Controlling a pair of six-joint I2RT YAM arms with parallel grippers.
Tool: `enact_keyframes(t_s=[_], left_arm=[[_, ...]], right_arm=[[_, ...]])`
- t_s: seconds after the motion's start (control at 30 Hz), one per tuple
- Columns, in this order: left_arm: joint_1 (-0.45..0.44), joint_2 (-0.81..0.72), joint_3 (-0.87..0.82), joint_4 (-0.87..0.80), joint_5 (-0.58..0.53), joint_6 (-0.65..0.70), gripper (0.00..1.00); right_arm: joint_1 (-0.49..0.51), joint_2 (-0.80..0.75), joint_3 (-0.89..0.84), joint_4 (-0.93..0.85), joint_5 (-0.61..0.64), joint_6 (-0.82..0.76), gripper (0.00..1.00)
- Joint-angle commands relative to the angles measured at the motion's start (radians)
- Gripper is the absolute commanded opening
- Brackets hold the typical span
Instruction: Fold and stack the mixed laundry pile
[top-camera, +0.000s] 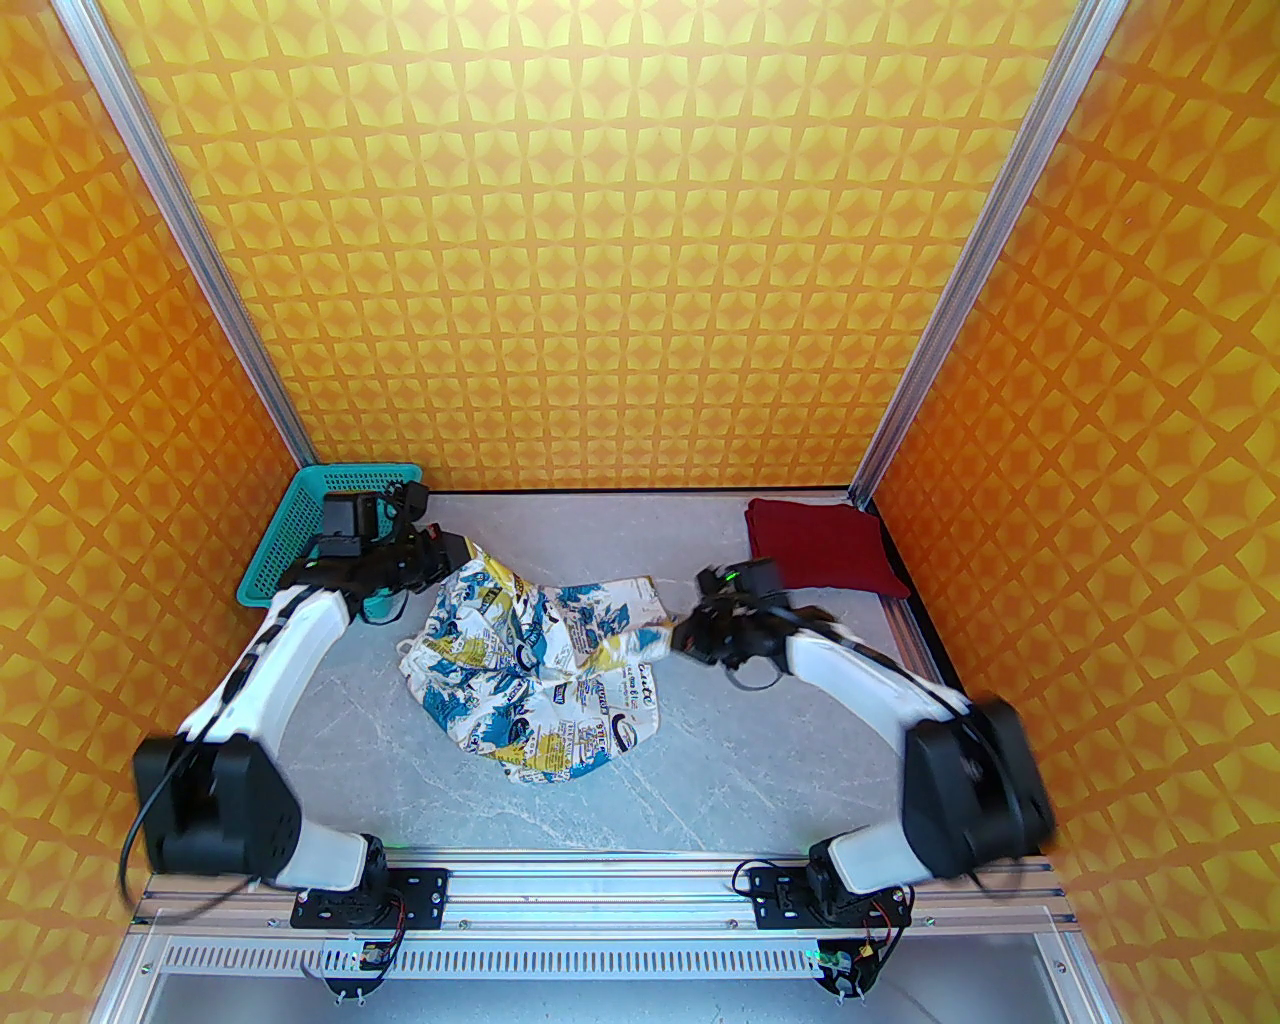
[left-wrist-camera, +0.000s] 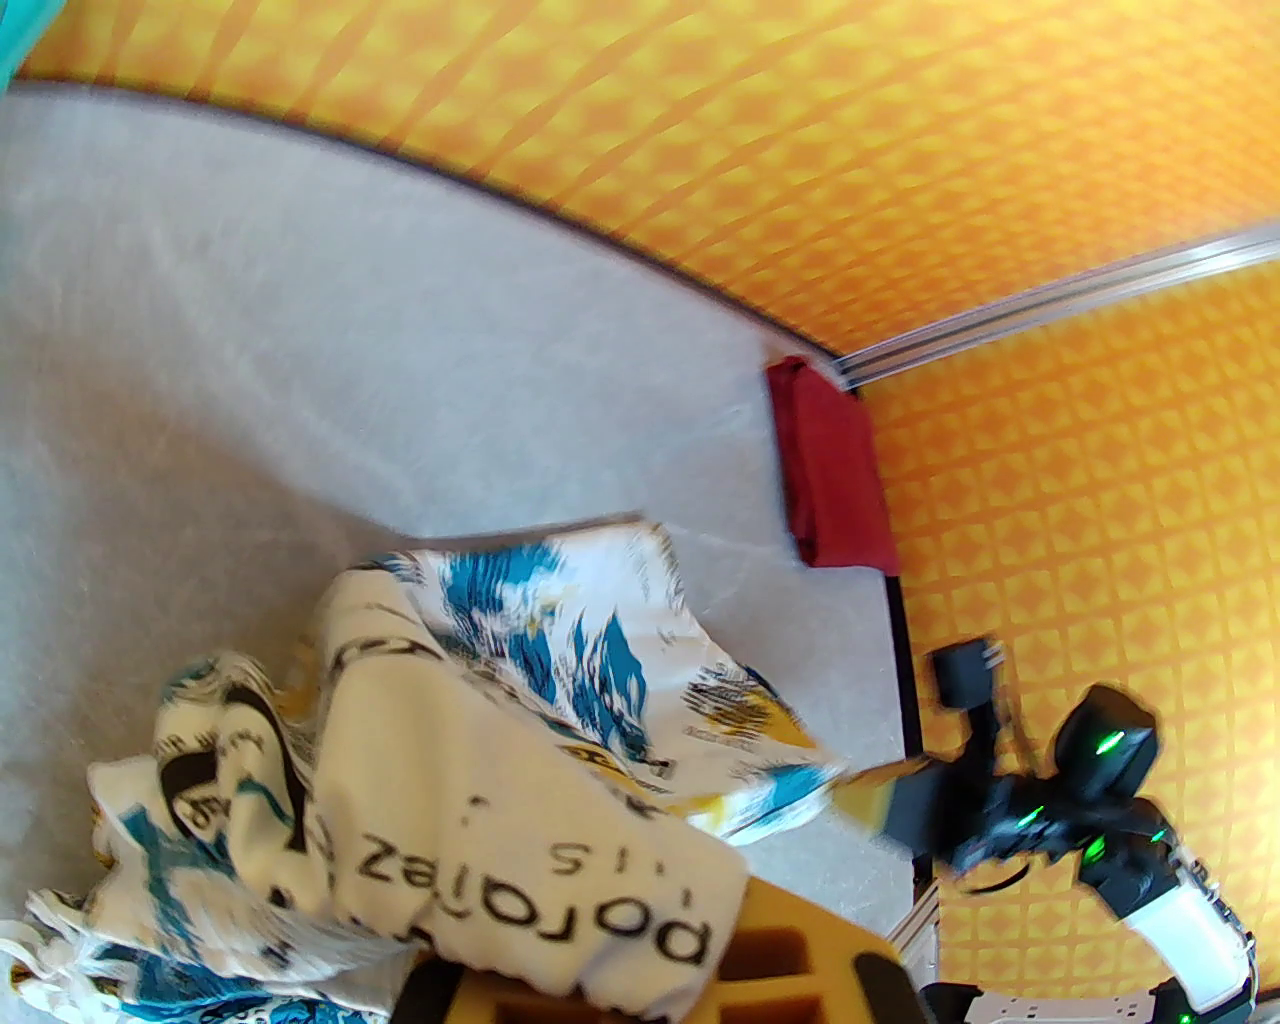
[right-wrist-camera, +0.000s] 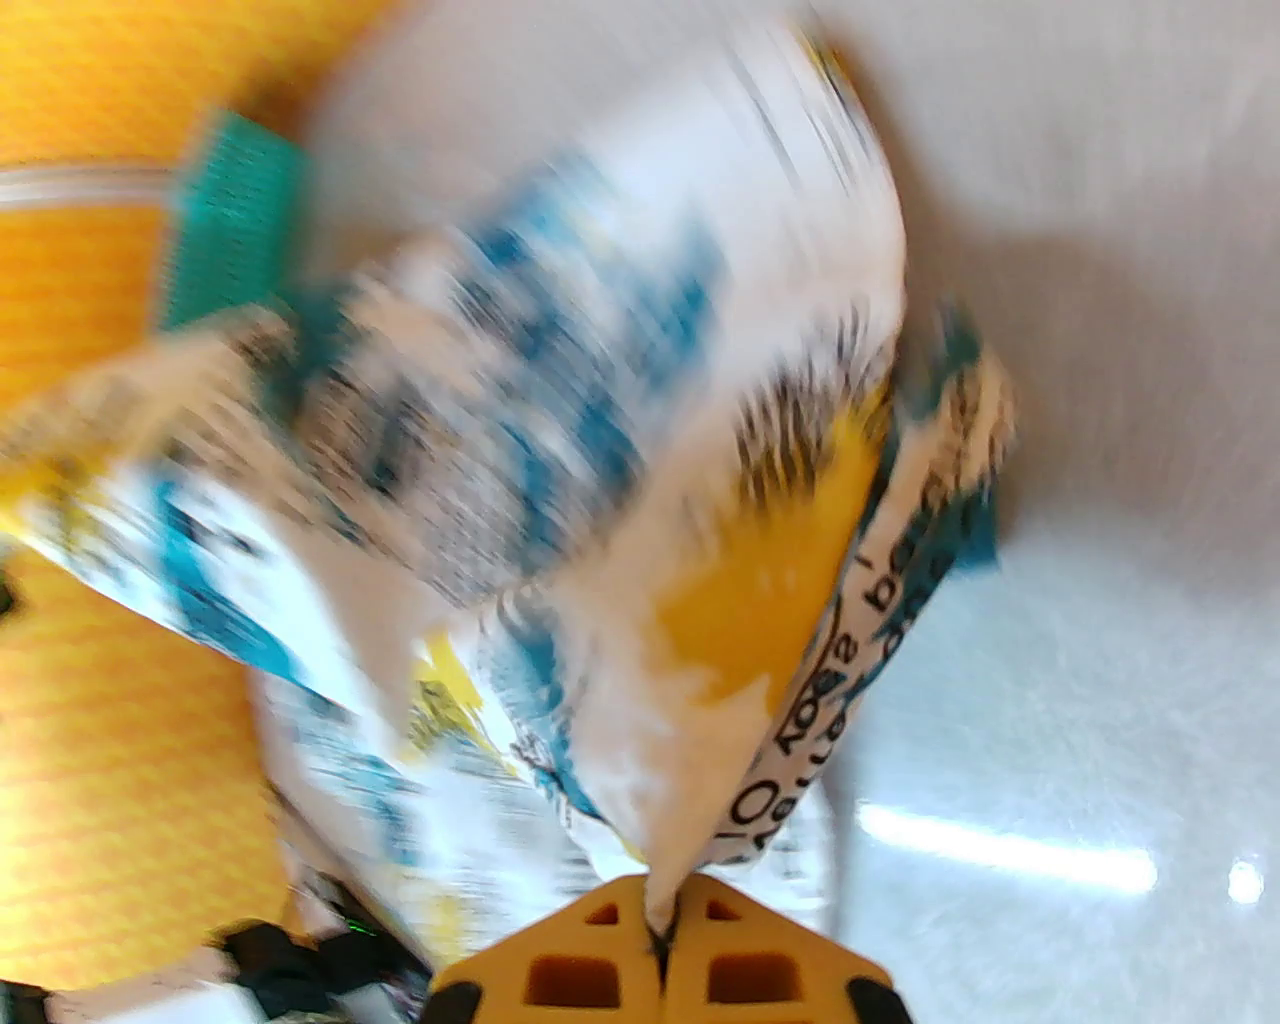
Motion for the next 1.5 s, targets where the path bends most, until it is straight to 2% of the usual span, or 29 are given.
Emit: enact_keyframes(t_s=[0.0,0.13,0.23,0.33,0.43,0.53,0.57,0.6,0.63,0.67,0.7,0.77,0.87,1.03,1.1,1.27,1.37,1.47], left_arm=[[0.007,-0.024,-0.009,0.007,0.011,0.007,0.00],[0.034,0.050,0.029,0.056,0.011,-0.027,0.00],[0.045,0.146,0.071,0.112,0.033,-0.059,0.00],[0.054,0.269,0.133,0.152,0.055,-0.079,0.00],[0.074,0.422,0.225,0.194,0.072,-0.103,0.01],[0.098,0.577,0.312,0.274,0.075,-0.154,0.13],[0.103,0.621,0.327,0.321,0.075,-0.175,0.21],[0.106,0.656,0.340,0.352,0.074,-0.184,0.35],[0.107,0.683,0.351,0.373,0.074,-0.188,0.50],[0.107,0.699,0.354,0.389,0.074,-0.189,0.61],[0.107,0.701,0.347,0.405,0.074,-0.191,0.69],[0.102,0.667,0.305,0.420,0.074,-0.178,0.78],[0.100,0.553,0.200,0.339,0.032,-0.098,0.79],[0.041,0.315,0.007,0.041,-0.243,0.108,0.76],[0.020,0.253,-0.064,-0.062,-0.365,0.157,0.76],[-0.016,0.162,-0.193,-0.146,-0.473,0.184,0.72],[-0.019,0.187,-0.217,-0.139,-0.480,0.163,0.72],[-0.021,0.251,-0.216,-0.132,-0.537,0.153,0.74]], right_arm=[[-0.066,-0.030,0.056,0.028,-0.101,0.131,0.00],[-0.165,0.026,0.067,0.241,-0.184,0.373,0.00],[-0.216,0.108,0.092,0.389,-0.179,0.508,0.00],[-0.248,0.245,0.123,0.531,-0.158,0.632,0.00],[-0.267,0.423,0.201,0.597,-0.131,0.682,0.00],[-0.279,0.618,0.318,0.652,-0.106,0.687,0.00],[-0.279,0.680,0.368,0.656,-0.094,0.666,0.00],[-0.279,0.738,0.430,0.635,-0.086,0.630,0.00],[-0.279,0.779,0.476,0.621,-0.087,0.602,0.12],[-0.279,0.815,0.518,0.601,-0.101,0.578,0.26],[-0.279,0.833,0.547,0.568,-0.119,0.549,0.36],[-0.278,0.803,0.543,0.499,-0.119,0.468,0.48],[-0.278,0.675,0.465,0.333,-0.077,0.309,0.55],[-0.247,0.397,0.225,0.117,0.027,0.095,0.57],[-0.201,0.279,0.113,0.051,0.070,0.031,0.58],[-0.015,0.115,-0.120,-0.051,0.133,-0.040,0.58],[0.091,0.066,-0.220,-0.078,0.139,-0.040,0.58],[0.160,0.041,-0.296,-0.030,0.123,0.005,0.58]])
